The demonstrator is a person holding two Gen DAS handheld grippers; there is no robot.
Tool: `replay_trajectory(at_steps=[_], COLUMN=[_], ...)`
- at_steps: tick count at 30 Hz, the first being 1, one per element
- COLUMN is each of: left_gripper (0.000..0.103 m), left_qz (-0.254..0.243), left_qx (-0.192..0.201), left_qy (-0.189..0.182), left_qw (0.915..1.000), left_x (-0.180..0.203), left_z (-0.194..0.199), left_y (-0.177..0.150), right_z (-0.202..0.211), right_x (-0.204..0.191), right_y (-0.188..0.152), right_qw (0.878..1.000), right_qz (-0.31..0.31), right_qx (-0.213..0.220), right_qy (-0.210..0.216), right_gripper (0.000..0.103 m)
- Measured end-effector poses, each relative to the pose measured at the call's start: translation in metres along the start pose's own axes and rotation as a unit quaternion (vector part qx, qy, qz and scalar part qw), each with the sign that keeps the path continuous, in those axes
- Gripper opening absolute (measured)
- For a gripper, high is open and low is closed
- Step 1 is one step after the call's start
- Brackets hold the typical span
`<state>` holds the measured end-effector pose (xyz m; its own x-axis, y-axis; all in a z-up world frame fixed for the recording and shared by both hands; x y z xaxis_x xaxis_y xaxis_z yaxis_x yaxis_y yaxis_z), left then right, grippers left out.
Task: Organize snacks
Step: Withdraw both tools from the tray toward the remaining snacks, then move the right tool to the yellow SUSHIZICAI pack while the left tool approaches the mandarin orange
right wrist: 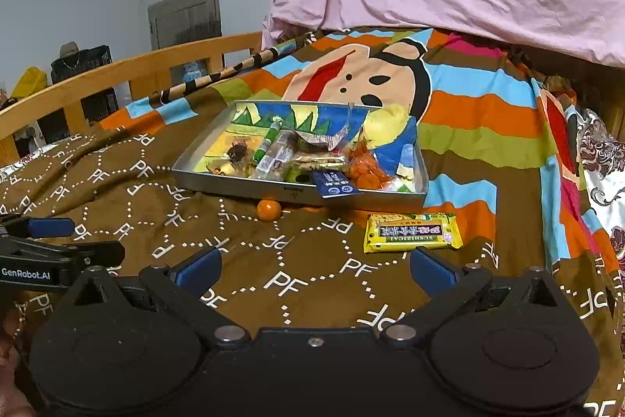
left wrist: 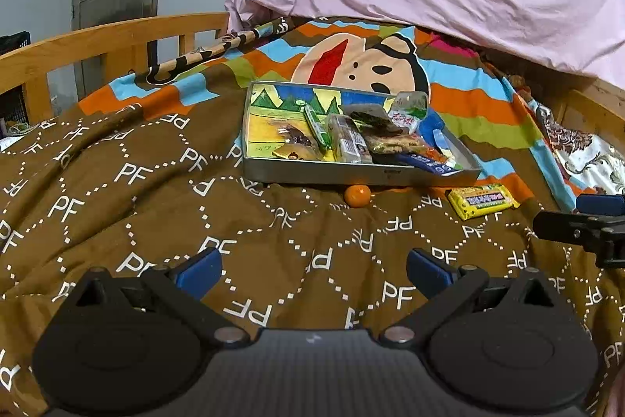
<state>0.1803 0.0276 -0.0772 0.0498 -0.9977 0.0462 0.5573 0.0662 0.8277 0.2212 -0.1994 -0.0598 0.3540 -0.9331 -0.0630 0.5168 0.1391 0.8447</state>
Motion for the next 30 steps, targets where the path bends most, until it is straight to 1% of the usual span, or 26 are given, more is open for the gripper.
replay_trajectory(at_steps=[9,17,19,23,30], left_gripper=[0.102,0.103,0.102,0.102,0.102], left_qz=[0.017,0.041,0.053,0.080,0.054], left_qx=[-0.020,-0.036,-0.035,-0.018,-0.007], left_qy=[0.001,-0.005,-0.015,-0.044,-0.071], left_qw=[0.9997,0.9985,0.9978,0.9957,0.9960], left_x=[-0.005,-0.010,-0.011,-0.010,0.003], left_z=[-0.009,-0.022,-0.027,-0.038,-0.065], left_y=[-0.002,-0.003,-0.003,0.000,0.008], right_z=[-0.012,-0.026,-0.031,-0.045,-0.076], right_x=[0.006,0.012,0.015,0.024,0.047], right_y=[-0.007,-0.013,-0.013,-0.009,-0.004], right_qw=[0.999,0.998,0.998,0.997,0.995], right_qz=[-0.013,-0.028,-0.033,-0.045,-0.066], right_qx=[-0.028,-0.052,-0.059,-0.061,-0.079], right_qy=[-0.005,-0.005,-0.001,0.004,0.017], right_gripper=[0.102,0.102,0.102,0.102,0.102])
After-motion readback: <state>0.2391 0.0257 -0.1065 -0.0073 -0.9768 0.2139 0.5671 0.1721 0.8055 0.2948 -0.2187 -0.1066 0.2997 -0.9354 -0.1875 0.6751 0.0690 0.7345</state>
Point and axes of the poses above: each gripper's, at about its wrist camera, not at the fingertips, and z roughly against the way its jaws point, x to its right, y to its top, the point moved 8 cm from there along -z, roughly the way its jaws point, and after that the axes turned 3 degrees about y, right-handed, at the moved point
